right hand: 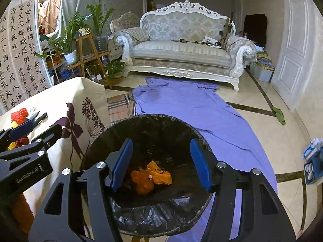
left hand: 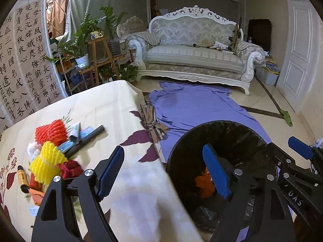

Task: Collect trash
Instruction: 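Carry both bags over the black bin and open both tools to drop them, then grasp the gold bottle with the left tool while the right tool grasps the red ribbon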

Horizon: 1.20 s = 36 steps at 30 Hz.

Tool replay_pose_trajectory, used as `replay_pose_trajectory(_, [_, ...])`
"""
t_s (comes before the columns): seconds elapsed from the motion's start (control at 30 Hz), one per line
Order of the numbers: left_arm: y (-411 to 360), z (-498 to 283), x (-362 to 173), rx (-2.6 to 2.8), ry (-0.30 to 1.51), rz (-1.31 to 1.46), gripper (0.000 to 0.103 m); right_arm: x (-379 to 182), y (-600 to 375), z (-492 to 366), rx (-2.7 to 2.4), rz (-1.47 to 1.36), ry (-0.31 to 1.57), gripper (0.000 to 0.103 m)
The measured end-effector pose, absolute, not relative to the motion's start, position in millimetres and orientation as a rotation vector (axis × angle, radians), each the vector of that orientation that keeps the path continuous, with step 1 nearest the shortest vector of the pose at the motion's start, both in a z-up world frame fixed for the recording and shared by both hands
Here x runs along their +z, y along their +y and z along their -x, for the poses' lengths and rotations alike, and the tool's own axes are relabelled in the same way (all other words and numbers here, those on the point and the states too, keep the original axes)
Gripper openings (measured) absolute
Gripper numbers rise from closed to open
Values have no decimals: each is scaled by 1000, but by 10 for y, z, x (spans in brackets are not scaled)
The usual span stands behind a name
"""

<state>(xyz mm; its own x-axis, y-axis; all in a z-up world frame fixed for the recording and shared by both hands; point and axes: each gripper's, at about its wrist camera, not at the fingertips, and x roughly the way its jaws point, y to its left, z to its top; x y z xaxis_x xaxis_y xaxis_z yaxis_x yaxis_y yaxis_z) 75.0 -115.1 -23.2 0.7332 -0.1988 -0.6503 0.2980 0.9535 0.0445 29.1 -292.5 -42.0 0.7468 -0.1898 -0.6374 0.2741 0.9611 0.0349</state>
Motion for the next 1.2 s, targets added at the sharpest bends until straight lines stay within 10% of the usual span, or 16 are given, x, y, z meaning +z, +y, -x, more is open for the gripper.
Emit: replay_pose_trajectory(1.2, [1227,-416,-241,184,718,-20,78,-179,-838,-493,149,12,701,61])
